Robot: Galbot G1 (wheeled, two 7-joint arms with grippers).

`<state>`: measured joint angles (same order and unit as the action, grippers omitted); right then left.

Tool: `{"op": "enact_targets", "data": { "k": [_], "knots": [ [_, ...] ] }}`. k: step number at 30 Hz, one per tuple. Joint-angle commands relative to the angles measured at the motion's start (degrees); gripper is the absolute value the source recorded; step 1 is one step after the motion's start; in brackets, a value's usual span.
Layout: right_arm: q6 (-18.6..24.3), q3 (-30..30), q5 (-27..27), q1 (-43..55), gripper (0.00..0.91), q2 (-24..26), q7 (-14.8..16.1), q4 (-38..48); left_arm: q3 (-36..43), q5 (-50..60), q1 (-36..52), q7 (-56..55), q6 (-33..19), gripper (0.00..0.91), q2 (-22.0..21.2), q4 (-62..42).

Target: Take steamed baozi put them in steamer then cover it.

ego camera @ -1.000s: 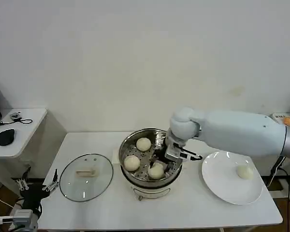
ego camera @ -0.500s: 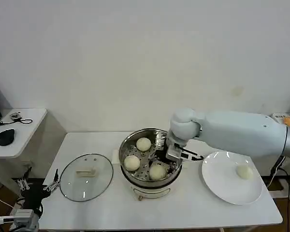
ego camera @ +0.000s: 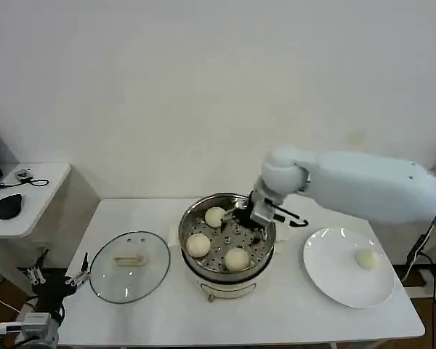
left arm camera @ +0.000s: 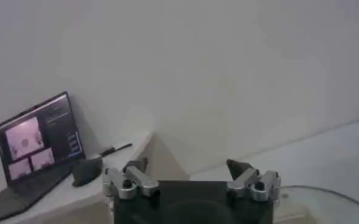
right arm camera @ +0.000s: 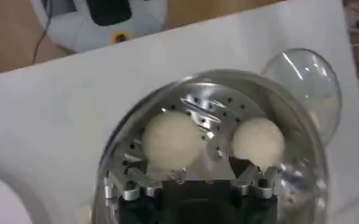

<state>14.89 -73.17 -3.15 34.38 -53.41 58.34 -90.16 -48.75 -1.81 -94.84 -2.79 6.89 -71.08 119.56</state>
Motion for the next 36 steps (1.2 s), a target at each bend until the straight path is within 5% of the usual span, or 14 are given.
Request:
{"op": "enact_targets", "data": {
  "k": [1, 3, 9, 23, 28, 36],
  "knots": [
    [-8.8, 3.4, -6.2, 2.7, 0.907, 3.0, -0.9, 2.9, 0.8, 0.0, 0.4, 0.0, 0.0, 0.907, 0.9, -0.4],
    [-13.2, 3.4, -7.6, 3.8, 0.907, 6.8, -0.8, 1.5, 1.1, 0.0, 0.9, 0.0, 0.0, 0.907, 1.3, -0.8],
    [-21.4, 3.4, -0.1, 2.3, 0.907, 17.7, -2.3, -0.8, 2.5, -0.6, 2.2, 0.1, 0.2, 0.907, 2.3, -1.2],
    [-25.1, 7.7, 1.7, -9.3, 0.907, 37.6, -3.3, -0.2, 5.1, -1.7, 4.2, 0.3, 0.3, 0.907, 5.0, -2.5],
    [-24.4, 8.2, 3.4, -13.5, 0.907, 39.8, -3.0, 1.7, 5.5, -1.9, 4.5, 0.3, 0.3, 0.907, 5.4, -2.9],
    [-21.6, 27.2, 8.3, -36.0, 0.907, 35.2, -3.1, 12.6, 5.2, -2.0, 4.1, 0.3, 0.4, 0.907, 5.7, -3.2]
  ]
}}
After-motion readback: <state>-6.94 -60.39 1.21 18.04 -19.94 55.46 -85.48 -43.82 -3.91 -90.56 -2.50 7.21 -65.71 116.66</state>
